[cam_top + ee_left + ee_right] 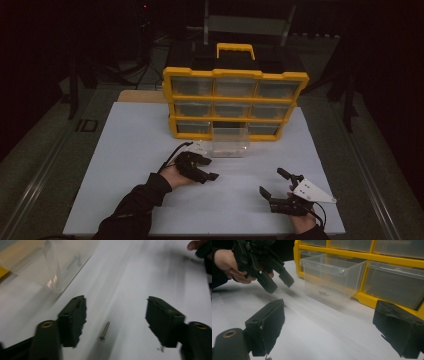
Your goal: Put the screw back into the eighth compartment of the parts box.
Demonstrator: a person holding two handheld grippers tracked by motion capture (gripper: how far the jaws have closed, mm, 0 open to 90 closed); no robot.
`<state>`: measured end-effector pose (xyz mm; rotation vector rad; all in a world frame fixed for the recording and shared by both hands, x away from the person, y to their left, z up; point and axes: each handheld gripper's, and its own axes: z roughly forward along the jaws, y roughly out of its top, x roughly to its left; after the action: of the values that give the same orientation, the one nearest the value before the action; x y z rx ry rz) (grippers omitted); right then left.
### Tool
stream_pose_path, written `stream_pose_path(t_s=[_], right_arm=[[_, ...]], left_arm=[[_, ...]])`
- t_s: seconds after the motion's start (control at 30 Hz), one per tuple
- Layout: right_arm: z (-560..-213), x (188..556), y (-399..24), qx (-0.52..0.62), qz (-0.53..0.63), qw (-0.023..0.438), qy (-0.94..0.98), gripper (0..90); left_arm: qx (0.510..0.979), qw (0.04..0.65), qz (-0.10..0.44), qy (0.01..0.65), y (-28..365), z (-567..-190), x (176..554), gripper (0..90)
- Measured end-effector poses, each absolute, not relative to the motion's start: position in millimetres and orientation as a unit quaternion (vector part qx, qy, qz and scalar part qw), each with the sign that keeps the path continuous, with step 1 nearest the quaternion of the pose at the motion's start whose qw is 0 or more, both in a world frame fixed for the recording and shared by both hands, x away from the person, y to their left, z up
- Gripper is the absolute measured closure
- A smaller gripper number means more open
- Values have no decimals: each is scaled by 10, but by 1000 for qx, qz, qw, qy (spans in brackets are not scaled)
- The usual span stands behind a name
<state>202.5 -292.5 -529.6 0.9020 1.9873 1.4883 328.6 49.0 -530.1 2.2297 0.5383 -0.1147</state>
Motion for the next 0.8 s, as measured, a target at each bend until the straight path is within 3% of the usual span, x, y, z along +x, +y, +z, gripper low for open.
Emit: stream_pose_path(t_s=[0.07, 0.47, 0.8], right_arm=[[-5297, 2026, -2923, 331, 546, 247, 729, 107], [-5297, 2026, -2922, 330, 545, 247, 730, 107], [-5298, 2027, -2926, 332, 545, 246, 729, 107]], left_arm=[[887, 406, -45, 214, 489, -5331, 3295, 416], [907, 367, -49, 199, 463, -5442, 3288, 676], [917, 346, -36, 197, 420, -5513, 3290, 780]])
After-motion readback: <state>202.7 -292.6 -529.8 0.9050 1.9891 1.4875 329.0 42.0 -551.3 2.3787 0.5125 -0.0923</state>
